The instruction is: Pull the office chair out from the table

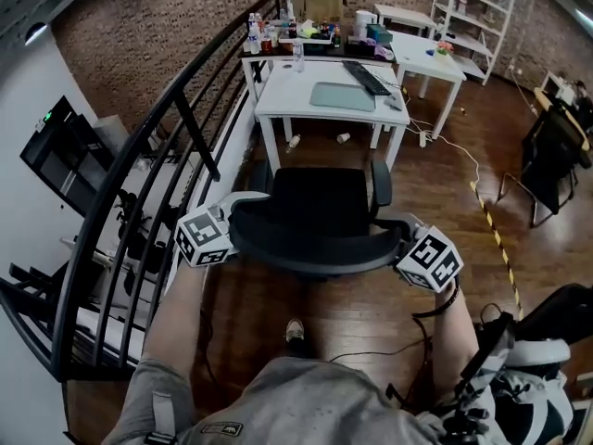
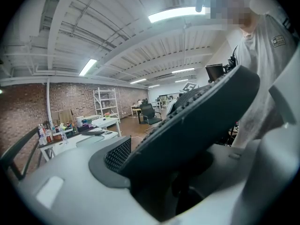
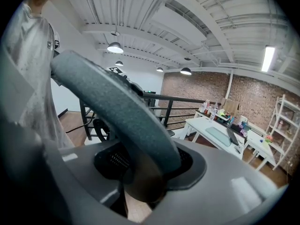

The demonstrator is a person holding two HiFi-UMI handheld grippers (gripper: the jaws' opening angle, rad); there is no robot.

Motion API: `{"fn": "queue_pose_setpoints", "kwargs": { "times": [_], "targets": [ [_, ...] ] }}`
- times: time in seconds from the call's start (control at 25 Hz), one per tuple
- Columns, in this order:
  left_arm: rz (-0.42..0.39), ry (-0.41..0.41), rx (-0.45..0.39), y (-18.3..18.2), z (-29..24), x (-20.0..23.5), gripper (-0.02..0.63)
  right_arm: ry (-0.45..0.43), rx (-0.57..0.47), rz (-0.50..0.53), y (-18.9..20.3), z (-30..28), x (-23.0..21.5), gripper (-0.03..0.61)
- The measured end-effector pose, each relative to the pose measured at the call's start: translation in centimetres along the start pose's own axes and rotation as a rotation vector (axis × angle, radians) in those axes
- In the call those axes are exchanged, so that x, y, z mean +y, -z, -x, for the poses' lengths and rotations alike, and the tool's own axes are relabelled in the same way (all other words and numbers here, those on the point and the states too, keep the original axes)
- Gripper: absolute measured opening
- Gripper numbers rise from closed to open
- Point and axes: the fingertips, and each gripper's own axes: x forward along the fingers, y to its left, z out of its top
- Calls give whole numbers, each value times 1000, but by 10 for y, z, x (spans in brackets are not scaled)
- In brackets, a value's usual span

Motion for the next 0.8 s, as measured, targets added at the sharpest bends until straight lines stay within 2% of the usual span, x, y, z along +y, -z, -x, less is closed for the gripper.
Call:
{"fn": "queue_pose_setpoints", "kwargs": {
  "times": [0.4, 0.8],
  "targets": [
    [6, -24, -1, 2, 27, -73, 276, -9, -5, 13, 11, 31, 66, 204],
    [35, 10, -4, 7, 59, -137, 273, -24, 9, -4, 16, 55, 133, 206]
  ]
}}
